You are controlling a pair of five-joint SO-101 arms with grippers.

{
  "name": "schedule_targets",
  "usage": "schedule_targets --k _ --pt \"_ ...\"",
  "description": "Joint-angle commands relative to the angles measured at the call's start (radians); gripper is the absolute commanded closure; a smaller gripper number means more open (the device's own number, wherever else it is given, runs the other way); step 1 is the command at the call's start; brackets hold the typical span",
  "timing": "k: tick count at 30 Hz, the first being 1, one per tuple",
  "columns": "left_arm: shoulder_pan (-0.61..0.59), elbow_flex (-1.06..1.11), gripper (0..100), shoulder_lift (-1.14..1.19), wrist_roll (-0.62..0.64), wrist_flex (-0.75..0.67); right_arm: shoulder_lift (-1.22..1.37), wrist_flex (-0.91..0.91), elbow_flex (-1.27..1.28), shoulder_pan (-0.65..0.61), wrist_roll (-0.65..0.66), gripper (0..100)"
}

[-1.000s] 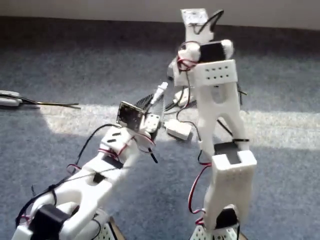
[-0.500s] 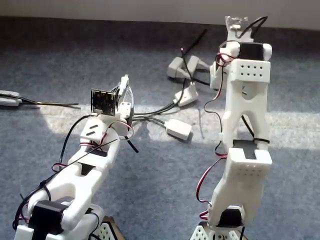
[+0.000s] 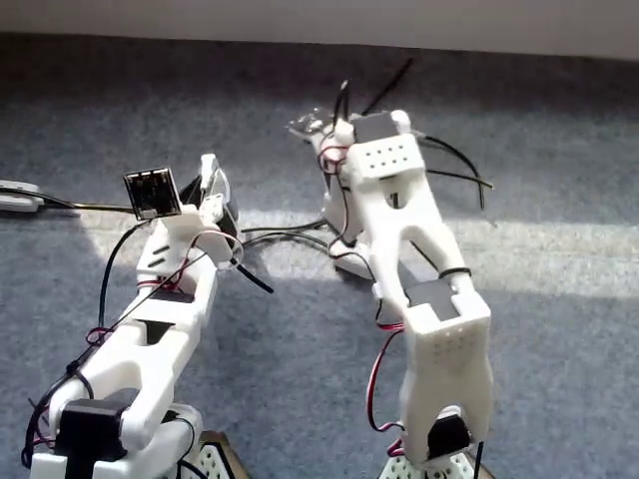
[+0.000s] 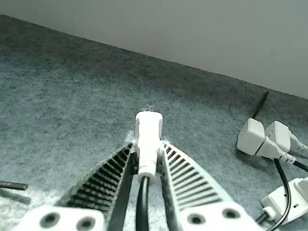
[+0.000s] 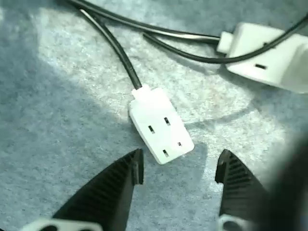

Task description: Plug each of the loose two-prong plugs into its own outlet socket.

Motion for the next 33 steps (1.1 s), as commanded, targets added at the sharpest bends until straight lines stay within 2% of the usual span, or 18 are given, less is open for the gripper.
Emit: schedule_targets --k 1,3,6,9,15,19,24,29,33 --pt "0.002 -0.038 99 -0.004 0.008 0.002 -0.018 0.030 0.025 -0.045 0.012 74.9" --pt "0.012 -0.038 99 -0.004 -0.020 0.002 -0.016 0.022 0.067 -0.061 0.015 74.9" --pt "0.030 -0.036 99 -0.004 -0.064 0.002 -0.016 -0.033 0.120 -0.053 0.095 74.9" --pt "0.033 -0.036 99 -0.004 -0.066 0.002 -0.016 -0.133 0.186 -0.021 0.152 74.9" --pt "0.035 -0.036 99 -0.004 -0.068 0.002 -0.019 -0.260 0.229 -0.001 0.161 74.9" --pt "0.035 -0.036 99 -0.004 -0.068 0.002 -0.019 -0.317 0.237 -0.001 0.253 74.9" --pt "0.039 -0.036 99 -0.004 -0.068 0.002 -0.018 -0.312 0.246 -0.007 0.258 75.1" --pt "0.050 -0.036 99 -0.004 -0.069 0.002 -0.016 -0.314 0.289 -0.007 0.258 84.0" --pt "0.050 -0.036 99 -0.004 -0.069 0.002 -0.016 -0.317 0.349 -0.004 0.258 84.6"
